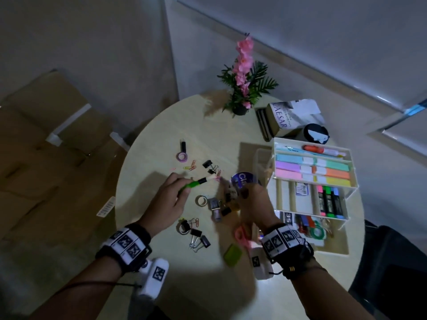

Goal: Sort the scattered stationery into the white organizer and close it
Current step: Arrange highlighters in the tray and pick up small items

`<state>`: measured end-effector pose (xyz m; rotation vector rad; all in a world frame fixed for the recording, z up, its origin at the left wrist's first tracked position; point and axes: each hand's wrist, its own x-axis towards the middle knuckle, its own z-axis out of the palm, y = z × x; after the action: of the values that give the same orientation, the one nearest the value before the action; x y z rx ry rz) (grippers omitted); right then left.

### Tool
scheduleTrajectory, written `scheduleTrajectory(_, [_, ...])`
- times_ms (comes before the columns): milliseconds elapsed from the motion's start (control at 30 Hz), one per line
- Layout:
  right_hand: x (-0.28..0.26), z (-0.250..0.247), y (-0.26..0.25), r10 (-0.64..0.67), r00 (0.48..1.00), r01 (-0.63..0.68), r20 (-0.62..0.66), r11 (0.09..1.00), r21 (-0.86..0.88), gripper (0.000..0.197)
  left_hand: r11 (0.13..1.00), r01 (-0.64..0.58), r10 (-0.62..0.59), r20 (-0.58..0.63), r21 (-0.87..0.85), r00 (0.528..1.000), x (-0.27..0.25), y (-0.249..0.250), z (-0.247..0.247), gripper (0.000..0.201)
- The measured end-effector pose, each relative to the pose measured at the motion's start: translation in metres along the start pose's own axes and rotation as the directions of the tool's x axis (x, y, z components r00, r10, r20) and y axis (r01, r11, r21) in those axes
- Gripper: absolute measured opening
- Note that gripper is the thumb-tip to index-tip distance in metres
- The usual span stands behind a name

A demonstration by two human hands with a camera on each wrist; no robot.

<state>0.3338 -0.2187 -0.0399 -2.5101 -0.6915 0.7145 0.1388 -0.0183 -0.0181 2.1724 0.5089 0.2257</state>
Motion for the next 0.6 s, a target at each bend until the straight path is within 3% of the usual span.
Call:
scheduleTrajectory(200, [-0.042, -0.091, 0.026, -0.187, 0.971, 0.192, -0.151, 0.981, 0.023, 0.015, 0.991, -0.133, 0.131, -0.097, -0.018, 0.987, 0.072, 0.075, 0.04, 0.023])
scheduleTrajectory(367, [-0.05, -0.177, 0.085, -0.166, 0.924, 0.171, -0.345, 0.985, -0.018, 0.006, 0.979, -0.197, 0.202, -0.151, 0.045, 0.968, 0.143, 0.14, 0.084, 0.017])
scheduleTrajectory(600, [-0.011, -0.247, 0.164, -0.095, 0.865, 0.062, -0.492, 0.995, -0.083, 0.009, 0.964, -0.152, 0.169, -0.059, 0.22, 0.984, 0.208, 0.175, 0.148, 0.015])
